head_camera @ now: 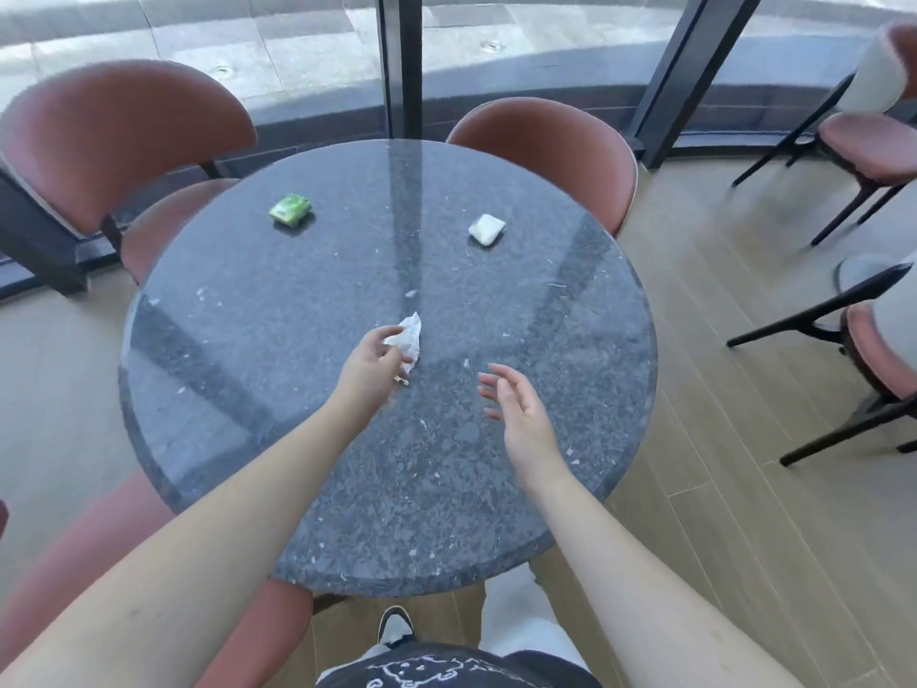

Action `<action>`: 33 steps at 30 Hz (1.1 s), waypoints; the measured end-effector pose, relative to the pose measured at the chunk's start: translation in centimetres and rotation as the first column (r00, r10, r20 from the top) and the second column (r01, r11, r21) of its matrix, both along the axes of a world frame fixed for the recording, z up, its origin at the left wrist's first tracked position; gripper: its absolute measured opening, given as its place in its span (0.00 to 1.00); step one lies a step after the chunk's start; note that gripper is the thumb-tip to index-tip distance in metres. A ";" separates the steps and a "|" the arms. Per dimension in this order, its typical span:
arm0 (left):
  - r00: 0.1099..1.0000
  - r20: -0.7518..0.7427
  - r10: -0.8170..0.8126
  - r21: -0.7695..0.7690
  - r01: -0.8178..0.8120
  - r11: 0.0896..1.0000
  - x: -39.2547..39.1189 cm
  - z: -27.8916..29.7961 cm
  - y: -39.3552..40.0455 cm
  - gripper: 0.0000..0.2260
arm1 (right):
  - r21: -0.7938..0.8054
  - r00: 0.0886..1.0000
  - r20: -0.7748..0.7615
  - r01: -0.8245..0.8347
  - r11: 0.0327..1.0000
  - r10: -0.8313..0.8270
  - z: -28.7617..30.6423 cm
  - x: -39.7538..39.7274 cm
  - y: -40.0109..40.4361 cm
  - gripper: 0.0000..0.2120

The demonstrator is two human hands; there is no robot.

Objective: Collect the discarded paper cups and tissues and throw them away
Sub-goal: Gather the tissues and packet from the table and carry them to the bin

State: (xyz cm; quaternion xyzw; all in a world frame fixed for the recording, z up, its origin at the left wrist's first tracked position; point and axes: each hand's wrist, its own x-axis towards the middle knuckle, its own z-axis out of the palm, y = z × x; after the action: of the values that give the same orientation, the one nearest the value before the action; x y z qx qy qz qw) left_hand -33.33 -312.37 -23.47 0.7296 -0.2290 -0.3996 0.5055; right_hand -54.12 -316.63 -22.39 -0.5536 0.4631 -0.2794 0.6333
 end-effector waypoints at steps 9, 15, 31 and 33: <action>0.941 0.329 0.080 0.231 -0.163 0.959 1.9 -4.3 -5.2 0.22 | 0.053 0.978 0.004 -0.210 0.976 0.210 -1.8 2.8 -10.8 0.10; 0.927 0.375 0.000 0.379 -0.153 0.913 1.8 -6.5 -6.6 0.27 | 0.063 0.948 -0.008 -0.318 0.946 0.319 -3.0 4.3 -16.3 0.11; 0.688 0.661 -0.300 0.393 0.025 0.919 2.2 -11.4 -6.5 0.20 | 0.092 0.951 -0.062 -0.298 0.950 0.304 -6.5 8.8 -18.8 0.11; 0.656 0.719 -0.232 0.323 -0.019 0.946 2.1 -12.1 -6.2 0.08 | 0.088 0.951 -0.071 -0.294 0.952 0.300 -6.7 9.4 -19.4 0.11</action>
State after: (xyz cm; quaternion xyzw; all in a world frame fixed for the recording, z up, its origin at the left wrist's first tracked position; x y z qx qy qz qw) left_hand -31.25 -318.54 -35.57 0.8823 -0.3951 -0.1238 0.2239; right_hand -44.76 -335.98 -29.07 -0.6036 0.4108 -0.1398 0.6689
